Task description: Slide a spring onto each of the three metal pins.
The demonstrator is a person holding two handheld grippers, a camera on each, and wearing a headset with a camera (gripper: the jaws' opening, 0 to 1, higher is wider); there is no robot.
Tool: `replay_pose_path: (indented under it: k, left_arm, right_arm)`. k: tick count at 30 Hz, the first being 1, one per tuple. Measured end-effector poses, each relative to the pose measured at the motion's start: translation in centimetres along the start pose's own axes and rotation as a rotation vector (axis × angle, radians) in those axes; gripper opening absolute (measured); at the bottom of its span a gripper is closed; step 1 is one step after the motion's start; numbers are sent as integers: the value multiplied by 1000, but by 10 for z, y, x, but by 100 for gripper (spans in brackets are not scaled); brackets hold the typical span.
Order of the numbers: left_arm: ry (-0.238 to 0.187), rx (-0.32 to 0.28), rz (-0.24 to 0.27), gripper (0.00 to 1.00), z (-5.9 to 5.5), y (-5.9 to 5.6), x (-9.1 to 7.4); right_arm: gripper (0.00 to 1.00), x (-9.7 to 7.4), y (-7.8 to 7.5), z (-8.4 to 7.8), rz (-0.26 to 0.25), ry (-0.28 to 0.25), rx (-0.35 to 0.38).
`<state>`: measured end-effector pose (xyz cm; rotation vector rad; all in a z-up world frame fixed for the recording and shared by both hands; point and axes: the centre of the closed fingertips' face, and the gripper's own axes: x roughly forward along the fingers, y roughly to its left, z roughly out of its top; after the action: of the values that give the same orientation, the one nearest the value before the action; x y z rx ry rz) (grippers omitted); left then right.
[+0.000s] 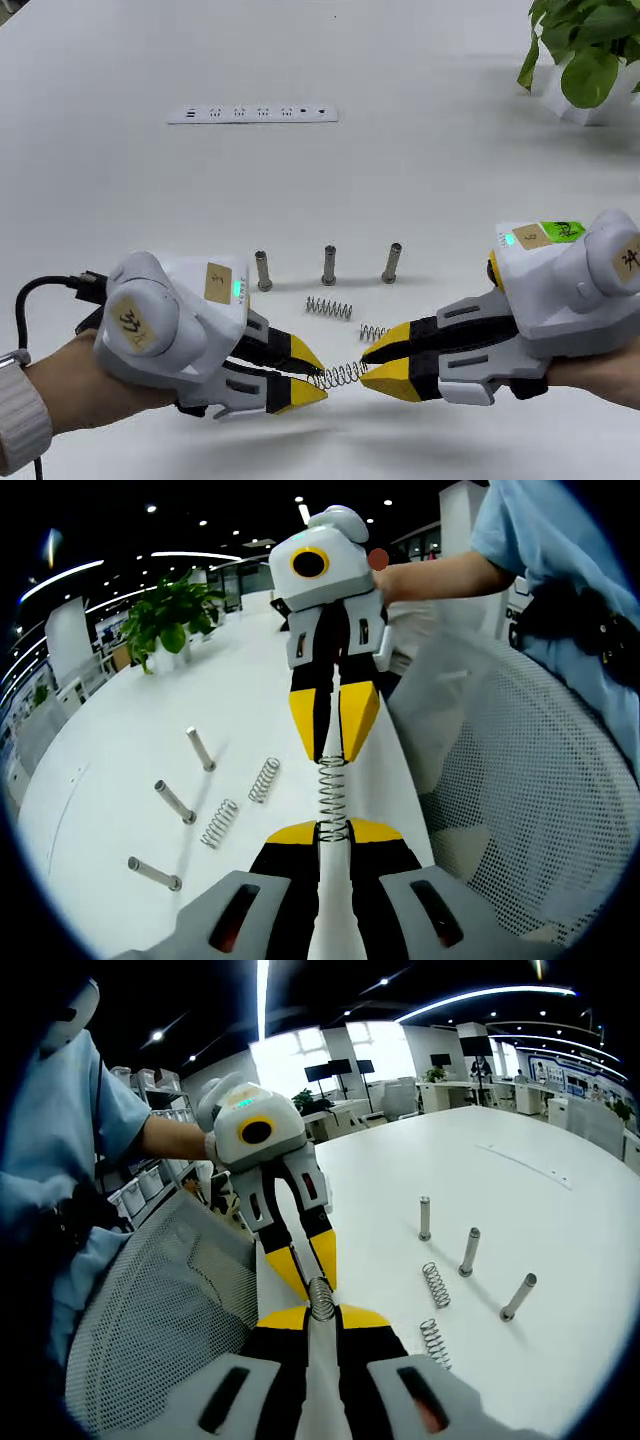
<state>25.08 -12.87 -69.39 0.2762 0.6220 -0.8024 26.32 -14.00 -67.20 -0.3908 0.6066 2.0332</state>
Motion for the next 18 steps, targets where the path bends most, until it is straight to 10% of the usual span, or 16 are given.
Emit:
replay_pose_path:
  k: [18]
  left_arm:
    - [18, -37, -14, 10, 2, -5, 9]
  right_arm:
    - [11, 2, 11, 12, -19, 89, -142]
